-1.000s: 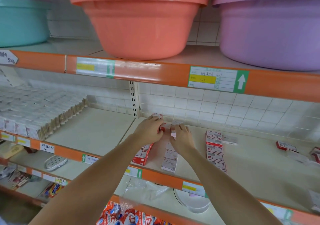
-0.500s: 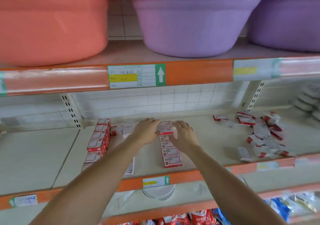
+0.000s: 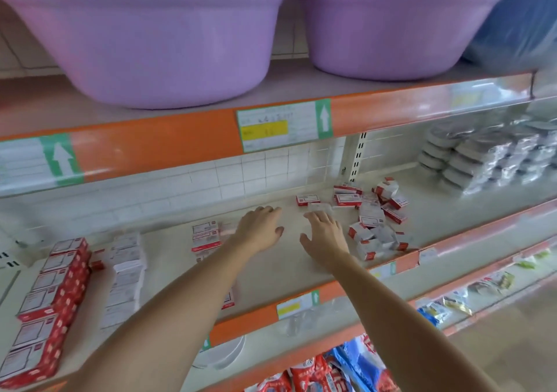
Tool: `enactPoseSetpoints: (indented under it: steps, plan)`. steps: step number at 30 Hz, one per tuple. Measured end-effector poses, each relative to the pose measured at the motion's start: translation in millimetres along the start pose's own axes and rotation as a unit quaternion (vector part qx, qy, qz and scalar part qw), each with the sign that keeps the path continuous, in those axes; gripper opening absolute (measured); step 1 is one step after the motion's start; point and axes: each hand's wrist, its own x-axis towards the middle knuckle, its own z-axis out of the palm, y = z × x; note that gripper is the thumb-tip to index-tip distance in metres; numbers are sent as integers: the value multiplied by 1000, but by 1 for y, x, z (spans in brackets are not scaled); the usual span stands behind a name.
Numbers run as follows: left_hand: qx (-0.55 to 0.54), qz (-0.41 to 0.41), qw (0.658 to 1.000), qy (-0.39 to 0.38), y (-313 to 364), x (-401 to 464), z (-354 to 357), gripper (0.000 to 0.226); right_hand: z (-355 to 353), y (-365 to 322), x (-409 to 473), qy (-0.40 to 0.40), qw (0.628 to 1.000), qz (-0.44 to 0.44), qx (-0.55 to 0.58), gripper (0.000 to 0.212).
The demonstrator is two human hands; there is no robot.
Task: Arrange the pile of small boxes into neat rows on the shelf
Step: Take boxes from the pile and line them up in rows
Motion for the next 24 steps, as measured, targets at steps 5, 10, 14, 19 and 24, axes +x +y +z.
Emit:
enactPoseSetpoints:
  steps: [5,10,14,19,24]
  plan:
    - [-14,9,1000,-19,44,29,14,46,-18,57,8,8,1000,25,6,55]
    - [-31,22,999,-18,82,56,21,47,-36,101,21,-30,996,62,-55,57]
    - [-53,14,998,-26,106,72,29,50,-37,129,32,-80,996,28,-32,40]
    - [-65,-18,997,-35,117,80,38,48,-38,139,47,-102,992,-62,40,46]
    - [-97,-43,993,-50,122,78,43,45,-37,143,59,-114,985,-92,89,55]
